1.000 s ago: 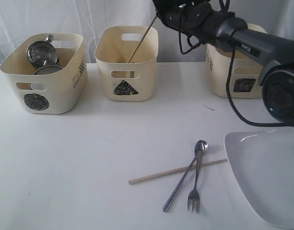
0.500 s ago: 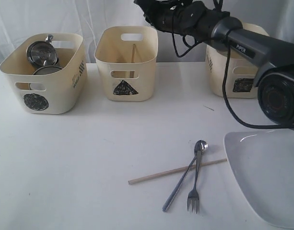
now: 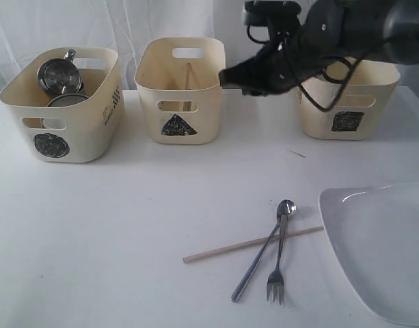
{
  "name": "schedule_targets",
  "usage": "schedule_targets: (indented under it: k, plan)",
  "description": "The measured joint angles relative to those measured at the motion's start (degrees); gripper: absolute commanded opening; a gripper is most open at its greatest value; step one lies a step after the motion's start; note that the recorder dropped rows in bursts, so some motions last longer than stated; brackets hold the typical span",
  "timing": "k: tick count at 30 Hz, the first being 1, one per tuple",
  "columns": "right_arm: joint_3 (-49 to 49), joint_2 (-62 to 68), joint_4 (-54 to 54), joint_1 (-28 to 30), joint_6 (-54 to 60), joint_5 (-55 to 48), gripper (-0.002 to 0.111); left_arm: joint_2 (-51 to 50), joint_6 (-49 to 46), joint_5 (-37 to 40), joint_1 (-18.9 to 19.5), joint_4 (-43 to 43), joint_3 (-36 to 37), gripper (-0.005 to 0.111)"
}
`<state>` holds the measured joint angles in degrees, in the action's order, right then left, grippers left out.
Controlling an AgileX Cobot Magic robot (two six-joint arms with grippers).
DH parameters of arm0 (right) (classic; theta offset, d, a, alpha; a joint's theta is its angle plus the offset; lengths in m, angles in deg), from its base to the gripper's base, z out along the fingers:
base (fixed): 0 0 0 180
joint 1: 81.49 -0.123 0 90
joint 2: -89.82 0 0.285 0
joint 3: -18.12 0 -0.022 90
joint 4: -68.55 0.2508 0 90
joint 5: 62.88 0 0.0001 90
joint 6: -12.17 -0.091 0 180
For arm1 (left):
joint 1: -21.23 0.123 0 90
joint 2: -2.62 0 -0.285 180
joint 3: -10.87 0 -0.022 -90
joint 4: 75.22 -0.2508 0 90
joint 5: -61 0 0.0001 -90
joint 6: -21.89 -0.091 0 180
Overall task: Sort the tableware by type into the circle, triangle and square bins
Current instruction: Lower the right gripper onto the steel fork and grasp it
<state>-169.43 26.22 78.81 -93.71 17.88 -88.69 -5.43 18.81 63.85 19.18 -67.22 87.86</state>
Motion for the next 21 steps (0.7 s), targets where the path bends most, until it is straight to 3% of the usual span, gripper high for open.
schedule_targets:
  k: [5,10,15,21]
  plan:
    - [18.69,-10.16,-3.37,-0.59,-4.84,-7.06,0.026,0.00,0.00,0.00,0.00,0.00,0.00,0.000]
    - [30.95,-12.41,-4.54,-5.24,-12.35,-8.31,0.041,0.00,0.00,0.00,0.00,0.00,0.00,0.000]
    - [35.39,-12.41,-6.12,-9.71,-18.38,-8.21,0.041,0.00,0.00,0.00,0.00,0.00,0.00,0.000]
    - [35.98,-12.41,-9.59,-10.72,-24.44,-6.57,0.039,0.00,0.00,0.00,0.00,0.00,0.00,0.000]
